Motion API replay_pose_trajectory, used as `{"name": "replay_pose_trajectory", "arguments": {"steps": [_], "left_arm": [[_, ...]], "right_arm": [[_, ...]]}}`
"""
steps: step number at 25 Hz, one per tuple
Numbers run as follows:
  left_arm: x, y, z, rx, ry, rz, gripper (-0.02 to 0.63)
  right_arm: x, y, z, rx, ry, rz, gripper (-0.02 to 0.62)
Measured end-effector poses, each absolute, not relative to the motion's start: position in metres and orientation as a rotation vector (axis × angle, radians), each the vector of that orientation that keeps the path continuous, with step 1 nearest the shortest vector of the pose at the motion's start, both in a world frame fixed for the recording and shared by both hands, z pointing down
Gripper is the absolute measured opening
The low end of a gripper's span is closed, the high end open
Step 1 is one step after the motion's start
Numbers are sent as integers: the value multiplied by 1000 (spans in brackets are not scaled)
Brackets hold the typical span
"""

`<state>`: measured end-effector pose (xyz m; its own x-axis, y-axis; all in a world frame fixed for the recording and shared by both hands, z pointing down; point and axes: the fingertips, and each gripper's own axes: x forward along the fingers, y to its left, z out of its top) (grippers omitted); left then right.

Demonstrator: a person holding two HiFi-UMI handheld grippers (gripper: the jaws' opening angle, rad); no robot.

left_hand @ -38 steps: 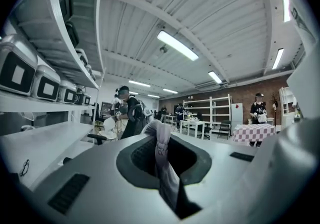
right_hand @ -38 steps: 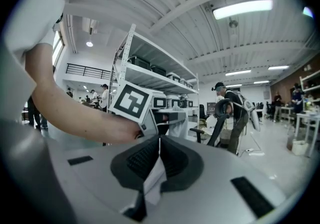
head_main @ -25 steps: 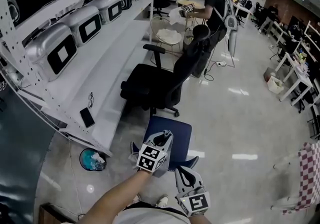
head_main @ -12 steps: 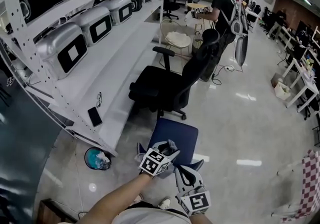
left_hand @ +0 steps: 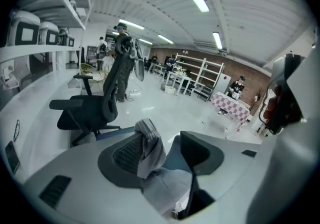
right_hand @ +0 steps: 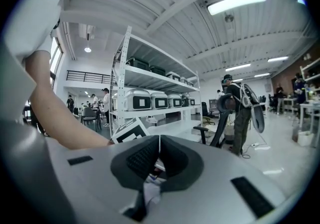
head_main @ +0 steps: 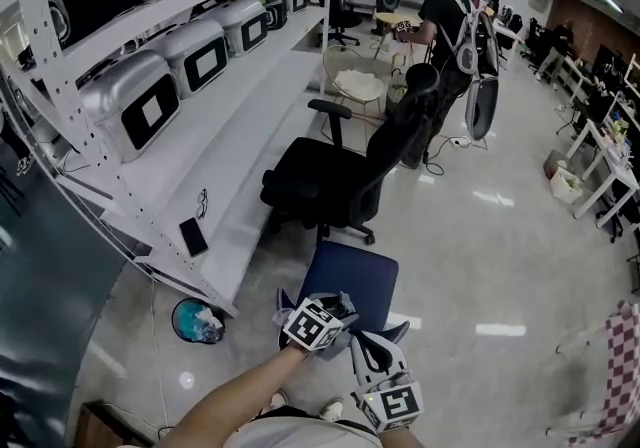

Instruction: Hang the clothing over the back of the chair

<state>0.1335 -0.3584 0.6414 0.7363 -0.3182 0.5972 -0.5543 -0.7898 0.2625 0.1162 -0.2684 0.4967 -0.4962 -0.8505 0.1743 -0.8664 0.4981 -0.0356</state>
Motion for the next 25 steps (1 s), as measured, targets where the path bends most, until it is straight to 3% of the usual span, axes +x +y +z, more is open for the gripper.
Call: {"name": "replay_pose_trajectory", "arguments": {"steps": [8, 10, 12, 15, 25], "left_arm": [[131, -355, 630, 2556, -705, 716, 238], [126, -357, 620, 2577, -772, 659, 186], [118, -358, 605, 2602, -866, 578, 72], [113, -355, 582, 2647, -959, 476, 28], [110, -310, 521, 2708, -1104, 232, 8]], "right_arm": [[118, -262, 497, 1519, -2601, 181, 18], [118, -261, 496, 1521, -2604, 180, 18], [118, -259, 496, 1522, -2607, 176, 17], [119, -256, 496, 1517, -2614, 172, 17], [119, -238, 507, 1441, -2667, 220, 17]]}}
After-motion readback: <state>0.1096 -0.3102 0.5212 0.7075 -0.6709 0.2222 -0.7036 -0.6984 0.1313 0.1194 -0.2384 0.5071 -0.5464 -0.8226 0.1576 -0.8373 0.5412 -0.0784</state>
